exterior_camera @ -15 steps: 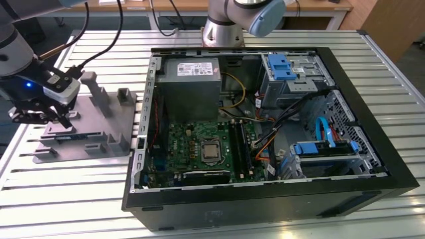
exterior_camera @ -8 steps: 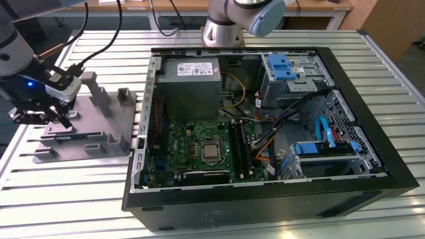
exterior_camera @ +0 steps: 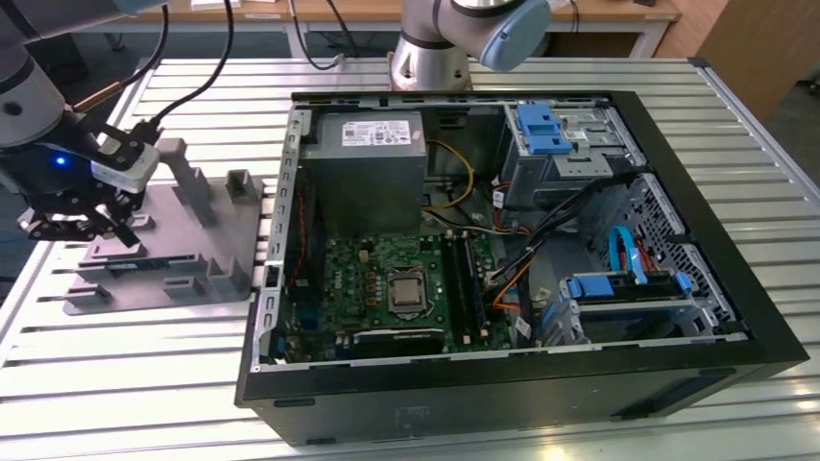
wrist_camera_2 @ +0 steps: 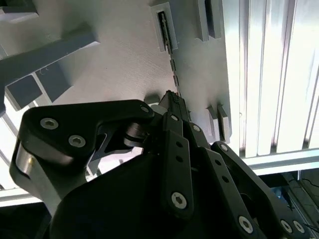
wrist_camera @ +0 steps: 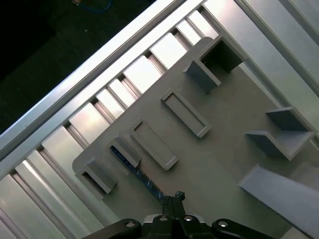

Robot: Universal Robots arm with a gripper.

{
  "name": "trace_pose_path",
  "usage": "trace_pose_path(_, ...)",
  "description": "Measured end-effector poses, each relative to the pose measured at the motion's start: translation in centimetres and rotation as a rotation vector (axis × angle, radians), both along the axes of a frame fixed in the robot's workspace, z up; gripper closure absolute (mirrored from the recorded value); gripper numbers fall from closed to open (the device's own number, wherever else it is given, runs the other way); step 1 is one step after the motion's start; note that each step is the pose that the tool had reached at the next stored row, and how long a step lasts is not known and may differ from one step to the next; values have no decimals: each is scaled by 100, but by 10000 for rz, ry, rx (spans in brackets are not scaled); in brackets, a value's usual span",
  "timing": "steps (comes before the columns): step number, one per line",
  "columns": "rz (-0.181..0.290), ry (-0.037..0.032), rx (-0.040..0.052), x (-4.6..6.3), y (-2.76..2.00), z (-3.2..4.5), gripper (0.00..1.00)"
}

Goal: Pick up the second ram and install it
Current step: 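Pick up the second ram and move it above second insertion slot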

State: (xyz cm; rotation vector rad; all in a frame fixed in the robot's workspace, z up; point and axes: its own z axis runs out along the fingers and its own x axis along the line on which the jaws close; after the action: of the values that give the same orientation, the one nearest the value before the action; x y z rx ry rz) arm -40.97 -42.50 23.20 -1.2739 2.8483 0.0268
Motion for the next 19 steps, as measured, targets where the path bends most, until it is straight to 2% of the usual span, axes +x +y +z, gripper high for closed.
trace_pose_path(19, 1364, 0, 0, 0, 0, 0, 90)
